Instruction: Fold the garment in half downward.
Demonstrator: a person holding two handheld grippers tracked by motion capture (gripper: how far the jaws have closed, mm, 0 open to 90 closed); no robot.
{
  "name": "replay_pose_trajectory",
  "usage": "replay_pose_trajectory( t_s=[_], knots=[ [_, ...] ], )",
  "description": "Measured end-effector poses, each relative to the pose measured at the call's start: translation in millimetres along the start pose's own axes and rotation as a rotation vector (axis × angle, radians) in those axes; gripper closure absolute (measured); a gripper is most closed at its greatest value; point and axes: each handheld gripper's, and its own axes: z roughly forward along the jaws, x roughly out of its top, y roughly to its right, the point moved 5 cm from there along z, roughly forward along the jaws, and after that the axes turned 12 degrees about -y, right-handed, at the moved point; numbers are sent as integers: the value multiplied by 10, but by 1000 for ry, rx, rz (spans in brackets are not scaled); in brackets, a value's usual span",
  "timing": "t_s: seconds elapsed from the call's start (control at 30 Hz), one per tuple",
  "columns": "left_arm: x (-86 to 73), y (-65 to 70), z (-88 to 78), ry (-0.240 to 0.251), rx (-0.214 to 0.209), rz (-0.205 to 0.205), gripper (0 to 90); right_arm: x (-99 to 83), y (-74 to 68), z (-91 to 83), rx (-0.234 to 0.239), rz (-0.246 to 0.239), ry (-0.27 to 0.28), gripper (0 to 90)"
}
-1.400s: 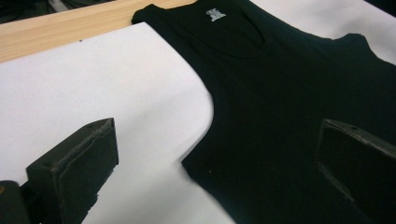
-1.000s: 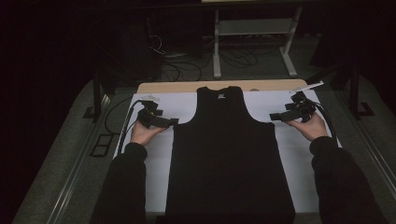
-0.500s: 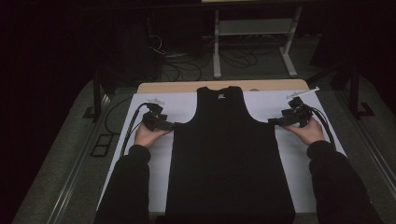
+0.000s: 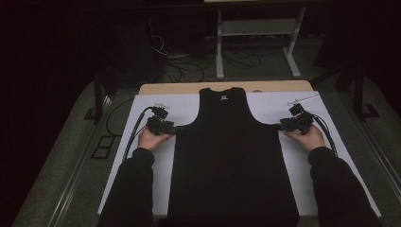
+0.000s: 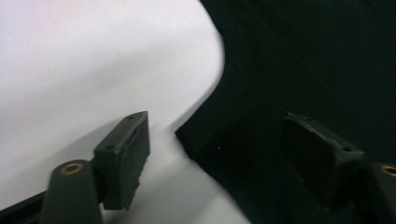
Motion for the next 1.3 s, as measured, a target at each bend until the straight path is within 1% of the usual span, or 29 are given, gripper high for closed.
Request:
replay_pose_trajectory(
  t_s=[0.03,0.07,0.1,0.17,0.2,0.23,0.27,0.3,0.37,0.4,0.47,0.53,0.57,0.63,0.67,0.7,0.73,0.8,0.83,0.9,0.97,1.0,1.07,1.1,1.17,1.2,1.3],
  knots=[
    [0,1,-5,3,-11,-2,287,-3,-4,7,1,-1,-1,420],
    [0,1,-5,3,-11,-2,322,-5,-9,19,5,-2,2,448],
    [0,2,-8,3,-14,1,322,-5,-9,19,5,-2,2,448],
    [0,11,-7,0,-15,0,375,-6,-13,22,-2,-6,3,506],
    [-6,11,-2,-5,-13,1,428,-4,-21,24,5,-5,1,542],
    [-6,11,-2,-5,-13,1,450,-4,-21,24,5,-5,1,542],
    [-5,-1,-1,3,1,-13,496,-3,-22,26,1,-3,1,584],
    [-6,-5,1,1,2,-13,537,-2,-25,27,4,-4,2,594],
    [-6,-7,2,0,10,-9,584,-2,-34,34,0,-13,2,636],
    [-1,-8,7,1,22,-4,600,-2,-39,36,1,-12,1,649],
    [4,-8,15,6,34,-1,618,2,-51,44,1,-19,0,701],
    [10,-4,28,15,42,-6,667,6,-60,56,-2,-23,1,752],
    [9,-5,31,10,46,2,691,9,-65,62,-1,-20,3,786],
    [15,1,39,13,54,2,746,14,-81,67,7,-20,5,808],
    [26,9,52,16,64,-11,758,15,-86,68,8,-20,5,812],
    [26,9,52,16,64,-11,771,15,-86,68,8,-20,5,812],
    [28,15,54,20,65,-28,797,13,-83,73,18,-11,6,815],
    [19,25,44,44,68,-44,848,8,-71,72,30,2,10,818],
    [9,23,40,47,70,-37,855,4,-61,71,42,10,12,820],
    [-20,28,37,63,81,-43,865,-3,-53,64,52,17,13,824],
    [-31,26,35,69,78,-45,869,-3,-53,59,51,19,18,826],
    [-51,24,23,85,81,-58,870,-6,-64,42,51,21,15,829],
    [-63,24,12,89,86,-62,871,-7,-77,17,55,24,22,829],
    [-79,27,-10,101,91,-62,871,-8,-77,10,54,20,24,830],
    [-85,29,-24,108,91,-64,871,-10,-85,1,53,26,29,830],
    [-91,30,-51,108,81,-75,871,-20,-102,-15,57,29,32,830],
    [-93,39,-77,116,74,-77,872,-34,-123,-21,66,26,24,832]
  ],
)
